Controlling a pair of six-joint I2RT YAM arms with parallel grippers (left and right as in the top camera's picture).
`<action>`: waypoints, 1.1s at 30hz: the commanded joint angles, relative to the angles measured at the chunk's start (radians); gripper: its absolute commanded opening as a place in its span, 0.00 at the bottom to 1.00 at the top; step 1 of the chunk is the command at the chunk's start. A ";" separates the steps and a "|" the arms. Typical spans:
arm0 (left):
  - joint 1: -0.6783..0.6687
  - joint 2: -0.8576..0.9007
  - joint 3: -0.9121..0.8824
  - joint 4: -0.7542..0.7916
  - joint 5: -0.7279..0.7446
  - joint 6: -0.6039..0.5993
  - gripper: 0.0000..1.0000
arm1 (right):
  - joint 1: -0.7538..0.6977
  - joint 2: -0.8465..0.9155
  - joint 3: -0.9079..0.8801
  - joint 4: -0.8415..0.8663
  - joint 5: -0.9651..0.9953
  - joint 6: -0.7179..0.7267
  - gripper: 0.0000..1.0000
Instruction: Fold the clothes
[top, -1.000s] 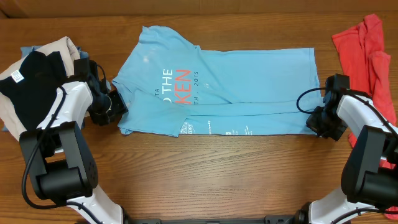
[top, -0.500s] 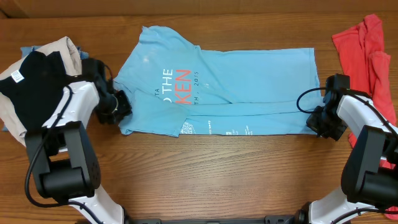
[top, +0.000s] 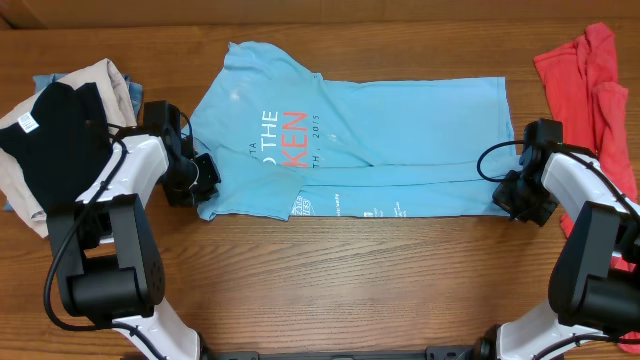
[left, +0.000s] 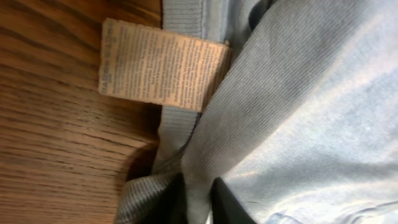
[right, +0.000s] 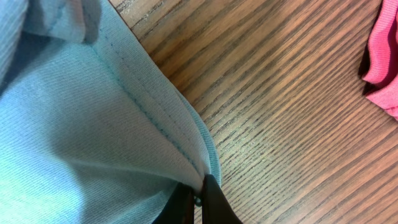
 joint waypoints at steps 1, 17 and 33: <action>0.006 -0.006 -0.010 0.002 -0.089 0.003 0.13 | -0.005 0.012 -0.010 0.008 -0.008 0.008 0.04; 0.113 -0.007 0.034 0.039 -0.079 0.004 0.28 | -0.005 0.012 -0.010 0.004 -0.023 0.008 0.04; 0.073 -0.005 0.040 0.125 0.024 0.039 0.22 | -0.005 0.012 -0.010 0.004 -0.023 0.008 0.04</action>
